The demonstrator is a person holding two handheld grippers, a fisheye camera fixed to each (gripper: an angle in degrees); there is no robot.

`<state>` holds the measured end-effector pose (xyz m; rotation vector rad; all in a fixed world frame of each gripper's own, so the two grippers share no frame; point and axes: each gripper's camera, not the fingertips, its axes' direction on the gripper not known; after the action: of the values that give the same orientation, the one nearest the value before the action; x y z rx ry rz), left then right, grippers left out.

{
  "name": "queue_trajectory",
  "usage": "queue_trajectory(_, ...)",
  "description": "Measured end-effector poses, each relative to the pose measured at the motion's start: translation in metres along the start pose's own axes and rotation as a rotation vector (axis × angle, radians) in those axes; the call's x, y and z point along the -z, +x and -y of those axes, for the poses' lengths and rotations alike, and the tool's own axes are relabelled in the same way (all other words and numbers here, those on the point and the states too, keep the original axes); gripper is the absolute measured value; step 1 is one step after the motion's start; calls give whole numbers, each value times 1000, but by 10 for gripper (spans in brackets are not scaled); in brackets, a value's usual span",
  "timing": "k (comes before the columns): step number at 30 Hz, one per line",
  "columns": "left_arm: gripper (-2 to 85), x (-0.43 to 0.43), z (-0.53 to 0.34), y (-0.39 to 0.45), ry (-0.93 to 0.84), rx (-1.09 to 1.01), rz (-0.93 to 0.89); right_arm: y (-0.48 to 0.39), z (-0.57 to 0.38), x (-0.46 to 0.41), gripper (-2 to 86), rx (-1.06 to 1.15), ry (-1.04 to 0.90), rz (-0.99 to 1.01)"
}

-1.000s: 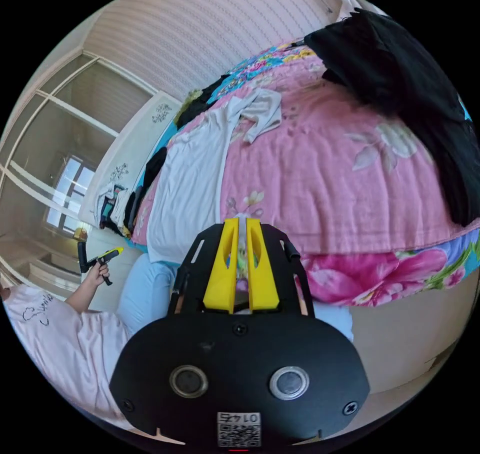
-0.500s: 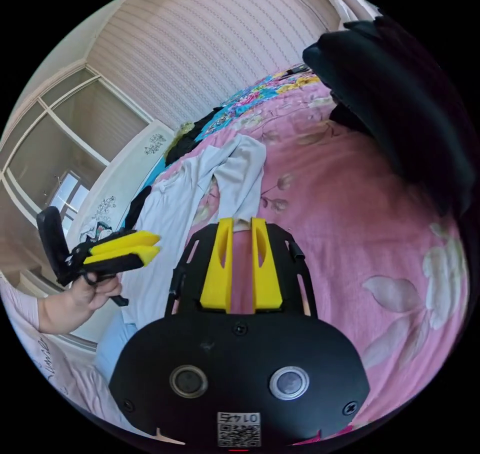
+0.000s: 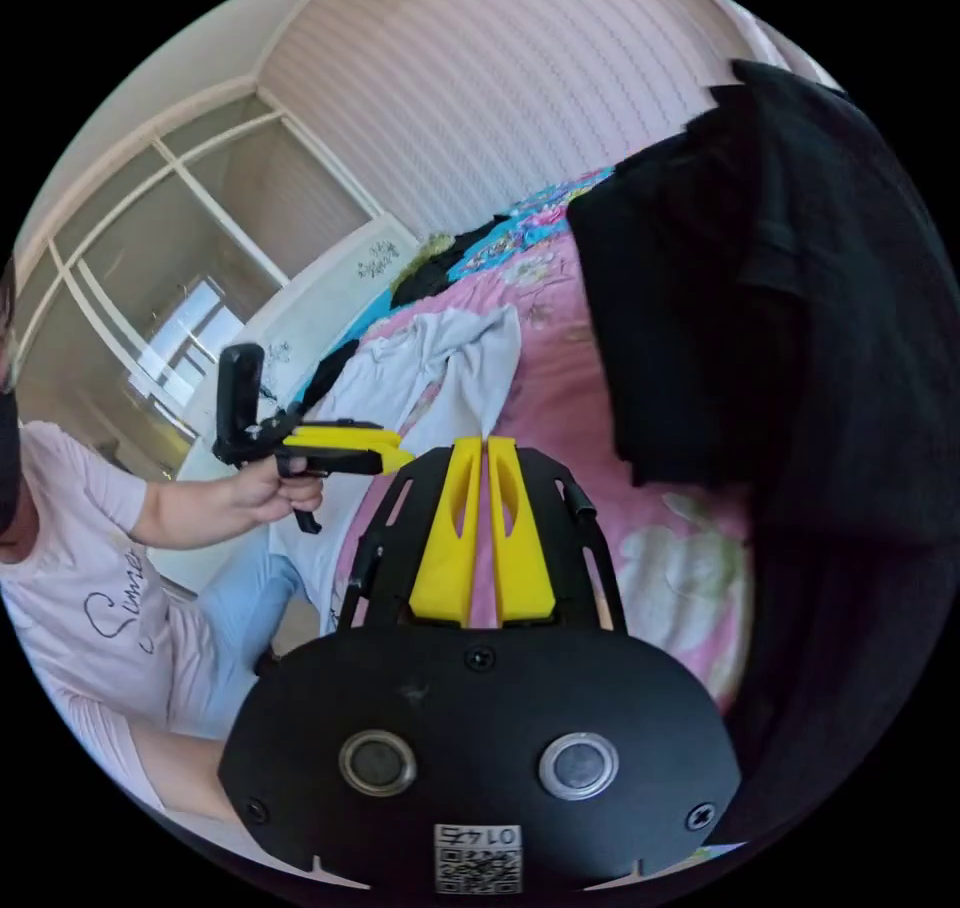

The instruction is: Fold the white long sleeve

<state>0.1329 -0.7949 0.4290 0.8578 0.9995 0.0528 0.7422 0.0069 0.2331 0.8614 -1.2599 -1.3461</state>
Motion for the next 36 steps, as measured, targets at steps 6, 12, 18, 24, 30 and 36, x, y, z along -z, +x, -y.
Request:
queue_trajectory(6, -4, -33, -6, 37, 59, 26, -221, 56, -29, 94, 2, -200, 247, 125)
queue_trajectory(12, -4, -84, -11, 71, 6, 22, -295, 75, -25, 126, 2, -302, 150, -32)
queue_trajectory(18, -1, -130, -17, 98, -34, 11, -302, 99, -16, 138, 2, -399, 79, -143)
queue_trajectory(24, 11, -161, -23, 106, -45, 33, -253, 136, -2, 115, 2, -465, -8, -227)
queue_trajectory(30, 35, -180, -34, 113, -87, 23, -216, 159, 11, 103, 3, -470, -15, -254)
queue_trajectory(36, 54, -159, -46, 125, -122, -48, -306, 182, 14, 94, 3, -470, -9, -265)
